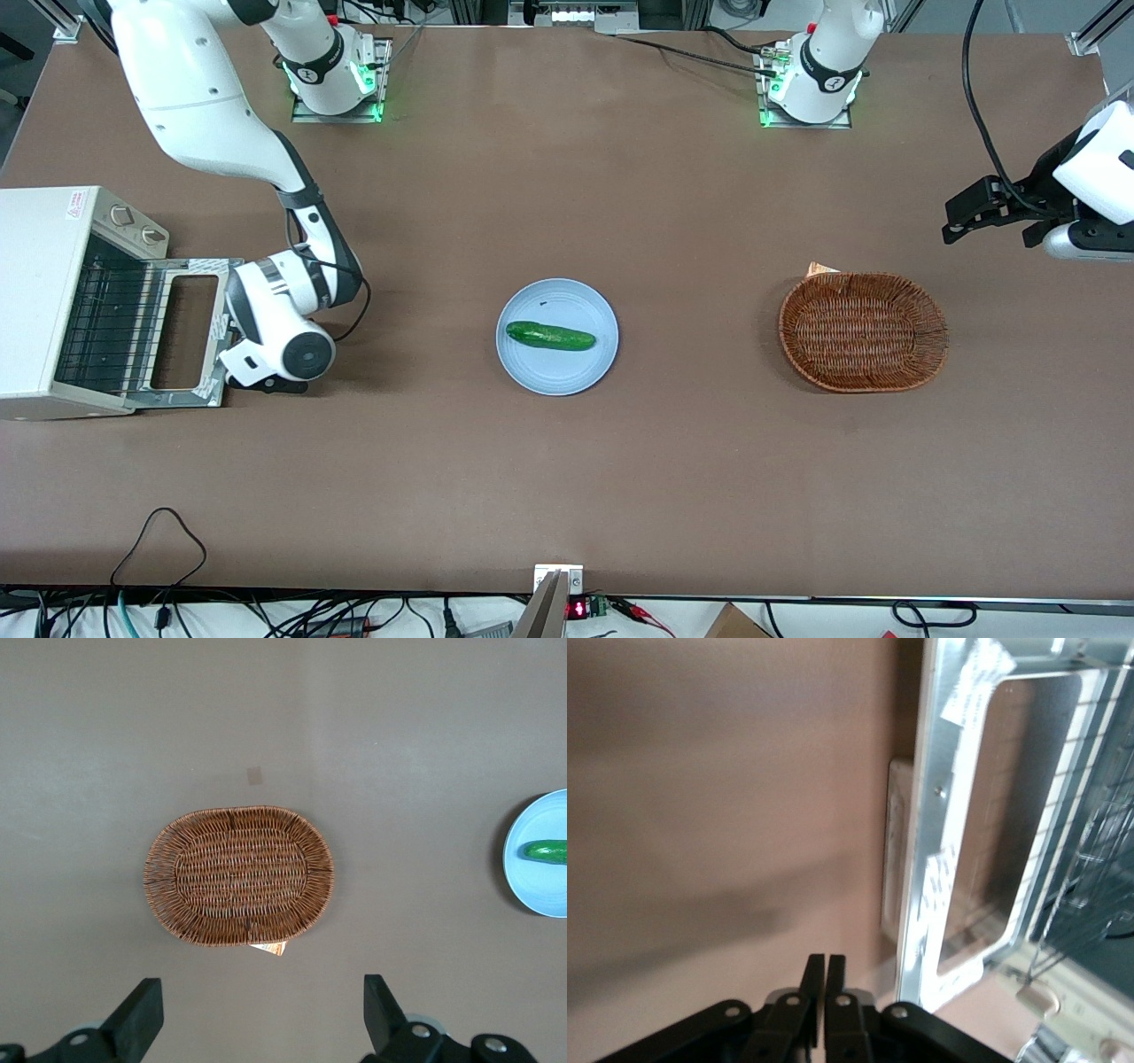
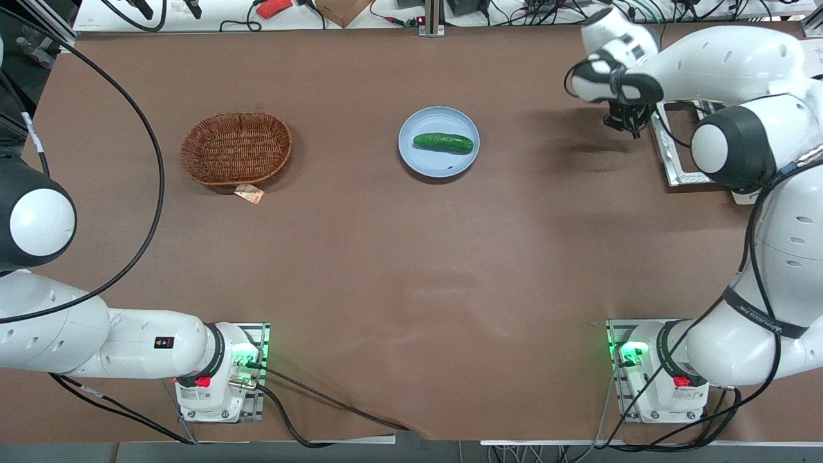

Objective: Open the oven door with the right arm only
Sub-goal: 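Release the handle and lift the right gripper away from the door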

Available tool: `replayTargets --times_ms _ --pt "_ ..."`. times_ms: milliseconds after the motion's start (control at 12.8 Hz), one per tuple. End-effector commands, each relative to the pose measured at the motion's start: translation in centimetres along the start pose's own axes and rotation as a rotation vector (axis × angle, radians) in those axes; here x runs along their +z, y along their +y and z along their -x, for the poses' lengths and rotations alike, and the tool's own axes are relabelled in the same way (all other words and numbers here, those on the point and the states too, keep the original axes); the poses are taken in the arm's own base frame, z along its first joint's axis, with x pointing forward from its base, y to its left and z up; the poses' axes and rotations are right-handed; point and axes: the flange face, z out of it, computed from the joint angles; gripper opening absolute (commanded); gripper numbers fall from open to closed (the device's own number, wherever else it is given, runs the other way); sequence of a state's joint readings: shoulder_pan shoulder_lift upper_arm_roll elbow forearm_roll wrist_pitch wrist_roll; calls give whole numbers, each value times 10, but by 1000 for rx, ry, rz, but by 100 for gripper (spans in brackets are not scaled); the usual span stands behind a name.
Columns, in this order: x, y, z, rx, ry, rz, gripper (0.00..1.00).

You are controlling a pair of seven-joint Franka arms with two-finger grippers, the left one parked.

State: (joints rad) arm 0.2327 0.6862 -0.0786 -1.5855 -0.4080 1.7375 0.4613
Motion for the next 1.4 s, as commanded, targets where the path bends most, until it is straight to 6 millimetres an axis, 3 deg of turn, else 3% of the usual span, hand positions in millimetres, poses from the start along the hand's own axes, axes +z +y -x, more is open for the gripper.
replayTargets --times_ms 0,234,623,857,1013,1169,1247,1325 --pt "-56 43 9 30 -27 -145 100" --pt "-109 99 25 108 -18 -360 100" --pt "-162 211 76 33 36 -591 100" --pt "-200 240 116 49 77 -613 100" --pt "-210 249 128 34 99 -618 100" --pt "-237 255 141 -26 226 -646 100" --pt "-240 265 150 -29 261 -655 100" --pt "-227 267 160 -15 254 -654 100"
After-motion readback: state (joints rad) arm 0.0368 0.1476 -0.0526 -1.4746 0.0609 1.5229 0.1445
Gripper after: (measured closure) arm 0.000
